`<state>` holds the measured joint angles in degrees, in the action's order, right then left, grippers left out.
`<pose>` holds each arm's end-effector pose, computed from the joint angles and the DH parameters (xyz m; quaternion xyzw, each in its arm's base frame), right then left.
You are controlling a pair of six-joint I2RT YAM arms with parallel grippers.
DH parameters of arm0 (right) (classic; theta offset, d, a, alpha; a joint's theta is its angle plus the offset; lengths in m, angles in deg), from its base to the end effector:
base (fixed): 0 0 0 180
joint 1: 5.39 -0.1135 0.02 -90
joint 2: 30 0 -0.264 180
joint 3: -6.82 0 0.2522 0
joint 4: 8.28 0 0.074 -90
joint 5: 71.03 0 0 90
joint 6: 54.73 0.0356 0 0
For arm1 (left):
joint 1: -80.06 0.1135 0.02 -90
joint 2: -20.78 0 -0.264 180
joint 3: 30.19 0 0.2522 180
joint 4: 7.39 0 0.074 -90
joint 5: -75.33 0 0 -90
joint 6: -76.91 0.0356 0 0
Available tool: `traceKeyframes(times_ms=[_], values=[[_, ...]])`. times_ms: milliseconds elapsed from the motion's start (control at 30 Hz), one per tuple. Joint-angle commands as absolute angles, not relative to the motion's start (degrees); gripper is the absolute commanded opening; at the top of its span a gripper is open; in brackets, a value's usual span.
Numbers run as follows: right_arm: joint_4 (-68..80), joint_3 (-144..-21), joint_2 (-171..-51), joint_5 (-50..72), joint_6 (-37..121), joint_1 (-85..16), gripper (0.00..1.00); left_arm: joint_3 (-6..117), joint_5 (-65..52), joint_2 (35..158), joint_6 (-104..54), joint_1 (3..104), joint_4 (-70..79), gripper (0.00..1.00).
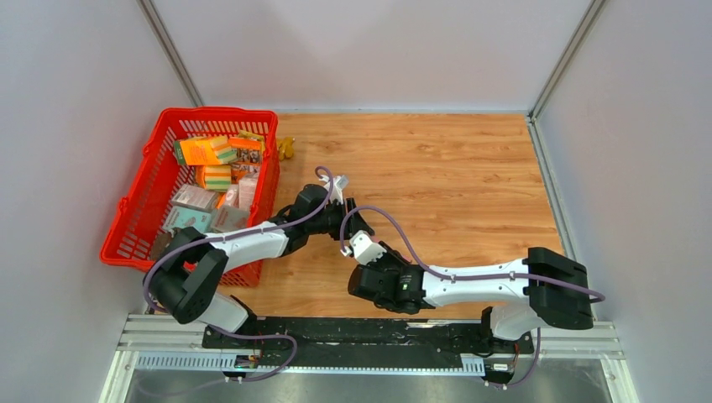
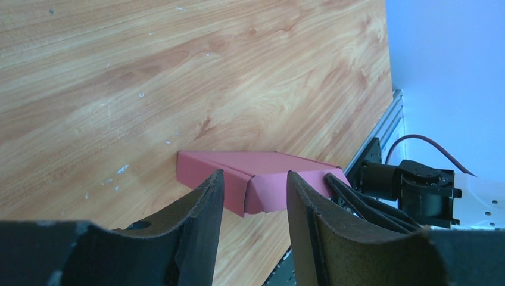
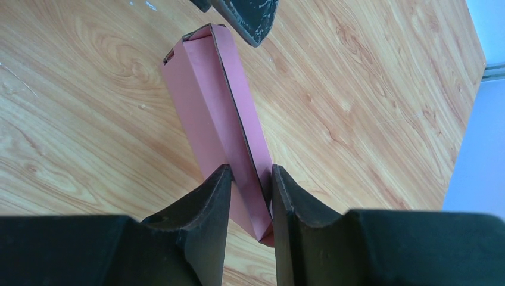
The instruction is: Fold the paper box
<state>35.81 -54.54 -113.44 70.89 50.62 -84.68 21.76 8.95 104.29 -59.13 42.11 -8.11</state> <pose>0.0763 0.2525 0.1932 -0.3891 0.7941 -0.1539 0.4407 0.2251 -0.1936 0.1892 0.0407 0.8563 -0.4556 0.2400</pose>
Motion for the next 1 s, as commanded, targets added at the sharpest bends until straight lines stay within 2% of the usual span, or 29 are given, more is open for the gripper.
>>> traceKeyframes(times_ms=[0, 433, 533, 600, 700, 733, 833, 967], values=[[33.69, -53.53, -111.83, 68.63, 51.17, -84.14, 0.33, 23.12, 9.94, 106.21, -60.37, 42.44, -12.35, 0.51], [33.6, -53.53, -111.66, 68.54, 51.0, -83.79, 0.32, 20.75, 10.03, 109.11, -60.64, 42.62, -14.63, 0.3], [33.69, -53.53, -111.57, 68.45, 51.17, -83.61, 0.33, 19.52, 10.12, 109.46, -60.81, 42.62, -15.95, 0.22], [33.52, -53.44, -111.39, 68.19, 51.17, -83.44, 0.33, 18.38, 10.38, 109.2, -60.64, 42.71, -16.83, 0.21], [33.52, -53.53, -111.39, 68.01, 51.0, -83.26, 0.32, 17.41, 12.22, 108.94, -61.43, 42.62, -19.19, 0.33], [33.52, -53.53, -111.57, 68.01, 51.0, -83.26, 0.32, 17.23, 12.4, 108.68, -61.69, 42.71, -19.55, 0.41], [33.6, -53.62, -111.83, 67.83, 51.0, -83.26, 0.32, 17.05, 12.49, 107.18, -62.31, 42.71, -19.73, 0.48], [33.69, -53.7, -111.92, 67.75, 50.91, -83.26, 0.33, 17.49, 13.46, 104.99, -63.19, 42.97, -18.68, 0.51]])
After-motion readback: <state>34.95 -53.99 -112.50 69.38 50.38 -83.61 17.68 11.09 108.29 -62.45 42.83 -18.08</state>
